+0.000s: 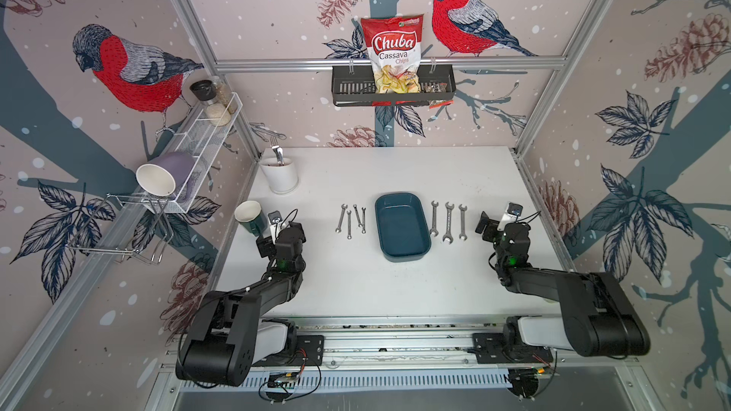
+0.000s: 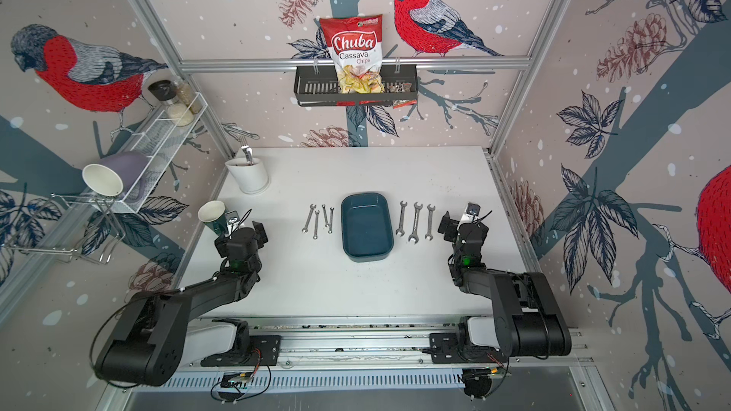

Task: Take out the wrench from the storage box
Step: Reset both arms

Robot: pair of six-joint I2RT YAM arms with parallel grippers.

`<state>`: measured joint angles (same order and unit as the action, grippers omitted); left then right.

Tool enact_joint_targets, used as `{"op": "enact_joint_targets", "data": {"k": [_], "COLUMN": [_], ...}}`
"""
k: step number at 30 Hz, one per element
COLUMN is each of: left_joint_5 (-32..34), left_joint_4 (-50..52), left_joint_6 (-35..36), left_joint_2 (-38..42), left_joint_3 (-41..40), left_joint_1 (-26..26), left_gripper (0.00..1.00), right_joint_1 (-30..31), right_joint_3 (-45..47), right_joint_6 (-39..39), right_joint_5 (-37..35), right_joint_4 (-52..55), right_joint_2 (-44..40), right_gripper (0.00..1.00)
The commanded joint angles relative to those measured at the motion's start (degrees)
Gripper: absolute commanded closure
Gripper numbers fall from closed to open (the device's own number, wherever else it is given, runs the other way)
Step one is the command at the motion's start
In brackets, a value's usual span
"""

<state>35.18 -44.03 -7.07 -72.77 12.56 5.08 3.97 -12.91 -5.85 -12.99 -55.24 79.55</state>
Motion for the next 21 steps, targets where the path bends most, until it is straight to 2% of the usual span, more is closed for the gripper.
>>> {"op": "enact_joint_targets", "data": {"k": [1, 4, 5, 6, 8, 10, 21], "left_joint_5": [-10.03, -14.87, -16.44, -18.78, -20.38, -21.44, -21.41], "left_joint_4": [-17.91, -26.45, -27.32, -23.79, -24.85, -27.48, -26.33], "left_joint_6": [0.35, -0.05, 0.87, 1.68, 2.53, 3.22, 3.20], "left_joint_2": [-2.37, -8.00, -9.85, -10.29, -12.64, -14.32, -14.02], "left_joint_3": [-0.86, -2.35, -1.47, 0.37, 1.07, 0.48, 0.86], "left_joint_1": [-2.84, -3.80, -3.82, -3.84, -3.76, -3.82, -3.76], "left_gripper": [0.05, 0.05, 0.05, 0.05, 0.05, 0.05, 0.05], "right_joint_1": [-1.17, -1.67, -1.60, -1.59, -1.58, -1.66, -1.77], "right_joint_3": [0.85, 1.72, 1.05, 0.08, 0.67, 0.14, 0.32], "right_joint_6": [2.46, 2.36, 2.21, 1.99, 2.24, 2.03, 2.07], "right_joint_5": [1.38, 1.98, 1.63, 1.55, 1.75, 1.83, 2.03], "right_joint_4": [-15.82, -20.12, -17.58, -14.45, -17.15, -15.09, -15.83], "right_joint_2": [4.92, 7.95, 7.20, 6.38, 7.16, 6.63, 6.83], "right_gripper": [0.00, 0.00, 0.00, 0.00, 0.00, 0.00, 0.00]}}
